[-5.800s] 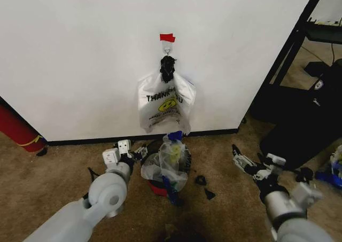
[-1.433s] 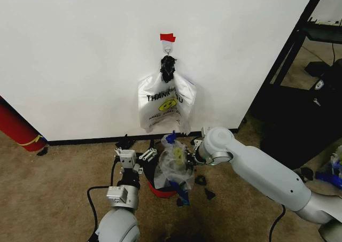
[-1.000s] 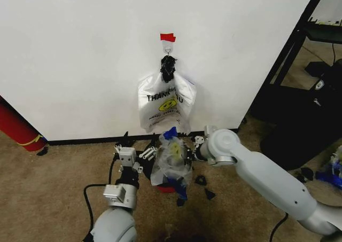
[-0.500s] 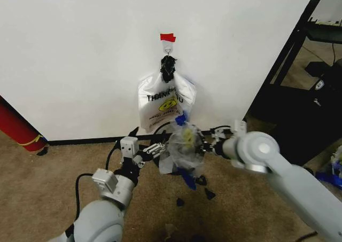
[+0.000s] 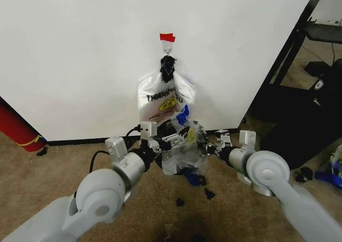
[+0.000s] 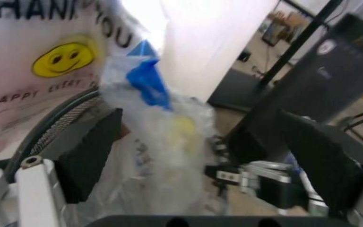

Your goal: Pick up the garbage bag from the wall and place it over the trash bin.

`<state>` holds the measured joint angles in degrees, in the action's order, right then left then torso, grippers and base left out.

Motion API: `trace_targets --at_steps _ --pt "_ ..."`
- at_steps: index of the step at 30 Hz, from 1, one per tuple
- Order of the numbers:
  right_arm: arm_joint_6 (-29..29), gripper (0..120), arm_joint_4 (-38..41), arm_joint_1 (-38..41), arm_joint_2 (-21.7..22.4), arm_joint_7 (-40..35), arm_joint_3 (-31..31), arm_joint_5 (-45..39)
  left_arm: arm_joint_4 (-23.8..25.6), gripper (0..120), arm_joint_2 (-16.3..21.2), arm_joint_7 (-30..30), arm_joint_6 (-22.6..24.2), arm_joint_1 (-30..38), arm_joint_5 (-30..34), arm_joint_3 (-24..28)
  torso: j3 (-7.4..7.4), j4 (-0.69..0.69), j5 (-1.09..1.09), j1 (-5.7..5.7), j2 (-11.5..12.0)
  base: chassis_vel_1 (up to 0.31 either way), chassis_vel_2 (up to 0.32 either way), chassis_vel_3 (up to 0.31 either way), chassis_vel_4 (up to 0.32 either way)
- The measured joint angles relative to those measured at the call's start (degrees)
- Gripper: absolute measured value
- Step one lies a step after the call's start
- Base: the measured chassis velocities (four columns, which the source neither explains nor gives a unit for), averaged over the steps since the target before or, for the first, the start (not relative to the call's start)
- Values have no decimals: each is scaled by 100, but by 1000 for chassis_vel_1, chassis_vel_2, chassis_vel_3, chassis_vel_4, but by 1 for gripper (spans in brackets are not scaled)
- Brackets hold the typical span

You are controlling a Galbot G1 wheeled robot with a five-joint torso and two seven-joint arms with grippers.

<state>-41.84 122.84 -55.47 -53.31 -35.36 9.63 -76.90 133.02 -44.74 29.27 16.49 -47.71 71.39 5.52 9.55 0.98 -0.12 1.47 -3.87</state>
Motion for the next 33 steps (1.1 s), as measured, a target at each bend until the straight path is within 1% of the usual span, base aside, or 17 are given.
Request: trace_targets --at_steps 3,5,10,17,20,23,26,28,29,31,33 --pt "0 0 -47 -13 6 141 -52 231 -257 89 -20 95 127 171 268 19 0 3 1 0 0 0 0 0 0" --pt "0 0 -52 -18 50 167 -72 243 -334 89 -17 111 180 206 331 27 0 4 0 0 0 0 0 0 0" --pt "0 0 -5 -26 85 81 -91 126 -356 90 -15 164 270 213 331 75 0 1 0 0 0 0 0 0 0" --pt "0 0 1 -40 97 -57 -110 65 -417 89 -87 174 318 340 339 187 0 2 1 0 0 0 0 0 0" --pt "1 0 1 -36 88 -76 -122 59 -496 80 -158 178 366 427 415 219 0 2 2 0 0 0 0 0 0" --pt "1 0 0 -34 79 -84 -133 64 -552 76 -226 209 431 471 517 247 0 3 1 0 0 0 0 0 0" --pt "2 0 -6 -19 71 -106 -149 68 -604 69 -310 305 537 518 620 298 0 2 1 0 0 0 0 0 0" --pt "3 0 -12 -2 77 -106 -150 66 -661 61 -320 336 576 542 620 328 0 2 1 0 0 0 0 0 0" --pt "3 0 -12 -2 77 -106 -150 66 -661 61 -320 336 576 542 620 328 0 2 1 0 0 0 0 0 0" --pt "3 0 -8 7 77 -106 -151 22 -739 51 -337 393 584 577 622 375 0 2 1 0 0 0 0 0 0" --pt "4 0 54 23 62 -210 -151 -247 -843 43 -376 461 582 631 623 435 0 2 1 0 0 0 0 0 0"
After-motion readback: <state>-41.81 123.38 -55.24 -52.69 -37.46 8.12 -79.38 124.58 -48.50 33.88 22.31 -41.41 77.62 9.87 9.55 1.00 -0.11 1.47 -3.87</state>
